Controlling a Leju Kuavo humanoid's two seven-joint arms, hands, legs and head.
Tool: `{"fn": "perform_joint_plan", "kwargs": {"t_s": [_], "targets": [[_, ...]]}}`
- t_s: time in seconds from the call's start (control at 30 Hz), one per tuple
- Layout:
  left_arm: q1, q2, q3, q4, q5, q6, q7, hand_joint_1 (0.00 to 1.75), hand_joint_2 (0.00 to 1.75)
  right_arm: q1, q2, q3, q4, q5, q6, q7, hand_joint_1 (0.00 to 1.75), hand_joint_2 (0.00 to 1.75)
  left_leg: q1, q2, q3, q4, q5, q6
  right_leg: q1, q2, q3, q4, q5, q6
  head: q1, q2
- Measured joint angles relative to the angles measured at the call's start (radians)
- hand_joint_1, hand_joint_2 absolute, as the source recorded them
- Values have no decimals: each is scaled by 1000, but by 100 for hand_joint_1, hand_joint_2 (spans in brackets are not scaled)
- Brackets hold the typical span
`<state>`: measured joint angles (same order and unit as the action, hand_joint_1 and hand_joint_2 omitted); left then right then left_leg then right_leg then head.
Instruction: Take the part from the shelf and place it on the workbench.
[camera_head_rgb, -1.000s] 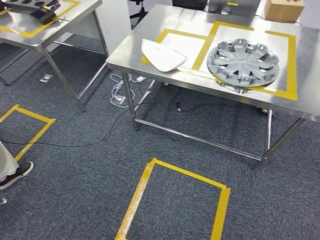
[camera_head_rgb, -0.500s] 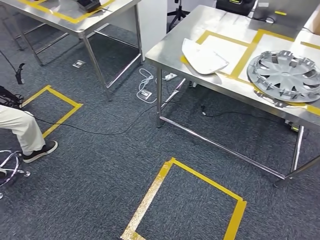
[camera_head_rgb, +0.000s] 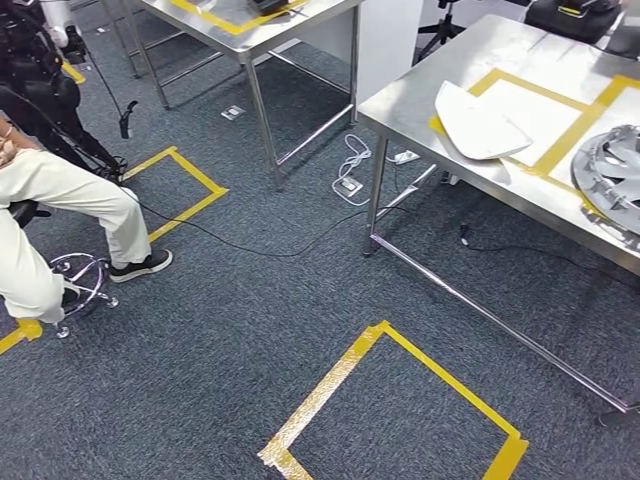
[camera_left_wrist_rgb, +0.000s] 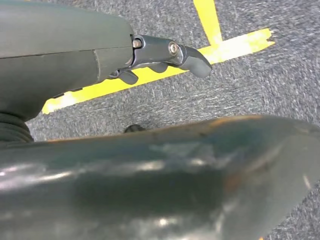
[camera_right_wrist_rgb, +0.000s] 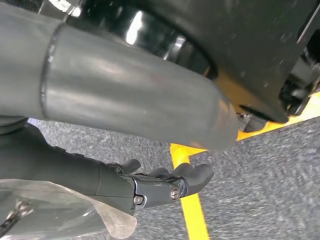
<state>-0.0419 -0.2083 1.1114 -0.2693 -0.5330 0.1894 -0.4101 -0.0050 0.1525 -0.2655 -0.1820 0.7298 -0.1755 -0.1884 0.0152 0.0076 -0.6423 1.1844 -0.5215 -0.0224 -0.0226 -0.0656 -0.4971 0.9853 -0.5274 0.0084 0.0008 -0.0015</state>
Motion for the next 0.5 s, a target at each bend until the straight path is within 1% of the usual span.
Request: {"fn": "perform_joint_plan", "kwargs": {"t_s": [0.03, 0.07, 0.1, 0.13, 0.17, 0.2, 0.23, 0.27, 0.3, 0.33, 0.37, 0.4, 0.43, 0.47, 0.5], "targets": [[0, 0, 0, 0, 0, 0, 0, 0, 0, -1, 0, 0, 0, 0, 0, 0, 0, 0, -3, 24, 39, -73, 25, 1, 1, -10, 3, 0, -3, 4, 0, 0], [-2, 1, 0, 0, 0, 0, 0, 0, 0, -1, 0, 0, 0, 0, 0, 0, 0, 0, -5, 43, 69, -131, 42, 6, 4, -19, 3, 0, -6, 9, 0, 0], [-3, 1, 0, 1, 0, 0, 0, 0, 0, -3, 0, 0, 0, 0, 0, 0, 0, 0, -9, 56, 83, -161, 45, 12, 6, -26, 5, 0, -9, 15, 1, 0], [-3, 1, 0, 1, 0, 0, 0, 0, 0, -4, 0, 0, 0, 0, 0, 0, 0, 0, -13, 58, 85, -170, 40, 19, 8, -34, 7, -1, -10, 21, 2, 0], [-2, 1, 0, 1, 0, 0, 0, 0, 0, -7, 0, 0, 0, 0, 0, 0, 0, 0, -15, 47, 82, -171, 41, 27, 8, -42, 11, -3, -11, 28, 3, 0], [0, 2, 0, 1, 0, 0, 0, 0, 0, -9, 1, 0, 0, 0, 0, 0, 0, 0, -15, 37, 82, -174, 43, 34, 5, -43, 15, -4, -14, 35, 4, 0], [1, 2, 0, 1, 0, 0, 0, 0, 0, -10, 1, 0, 0, 0, 0, 0, 0, 0, -14, 28, 83, -178, 46, 42, 3, -31, 12, 4, -24, 40, 4, 0], [0, 3, 0, 1, 0, 0, 0, 0, 0, -10, 2, 1, 0, 0, 0, 0, 0, 0, -12, 18, 84, -182, 49, 50, 2, -9, 0, 32, -44, 43, 6, 0], [0, 3, 0, 1, 0, 0, 0, 0, 0, -10, 2, 1, 0, 0, 0, 0, 0, 0, -11, 8, 85, -184, 52, 56, 1, 19, -25, 83, -74, 44, 8, 0], [-1, 2, 0, 1, 0, 0, 0, 0, 0, -9, 2, 1, 0, 0, 0, 0, 0, 0, -13, -2, 83, -184, 53, 60, 2, 43, -59, 155, -108, 42, 10, 0], [-2, 2, 0, 1, 0, 0, 0, 0, 0, -8, 2, 1, 0, 0, 0, 0, 0, 0, -15, -14, 82, -184, 53, 63, 3, 56, -97, 229, -137, 41, 11, 0], [-2, 2, 0, 1, 0, 0, 0, 0, 0, -7, 2, 1, 0, 0, 0, 0, 0, 0, -18, -26, 82, -184, 52, 64, 4, 61, -128, 283, -151, 39, 11, 0], [-1, 2, 0, 1, 0, 0, 0, 0, 0, -6, 2, 1, 0, 0, 0, 0, 0, 0, -20, -39, 83, -184, 52, 65, 5, 64, -144, 303, -144, 36, 11, 0], [-1, 2, 0, 1, 0, 0, 0, 0, 0, -5, 2, 1, 0, 0, 0, 0, 0, 0, -22, -53, 84, -183, 52, 65, 5, 66, -138, 275, -113, 33, 10, 0], [-1, 2, 0, 1, 0, 0, 0, 0, 0, -4, 2, 1, 0, 0, -1, 0, 0, 0, -23, -67, 86, -183, 52, 64, 5, 74, -116, 213, -69, 28, 10, 0]]}}
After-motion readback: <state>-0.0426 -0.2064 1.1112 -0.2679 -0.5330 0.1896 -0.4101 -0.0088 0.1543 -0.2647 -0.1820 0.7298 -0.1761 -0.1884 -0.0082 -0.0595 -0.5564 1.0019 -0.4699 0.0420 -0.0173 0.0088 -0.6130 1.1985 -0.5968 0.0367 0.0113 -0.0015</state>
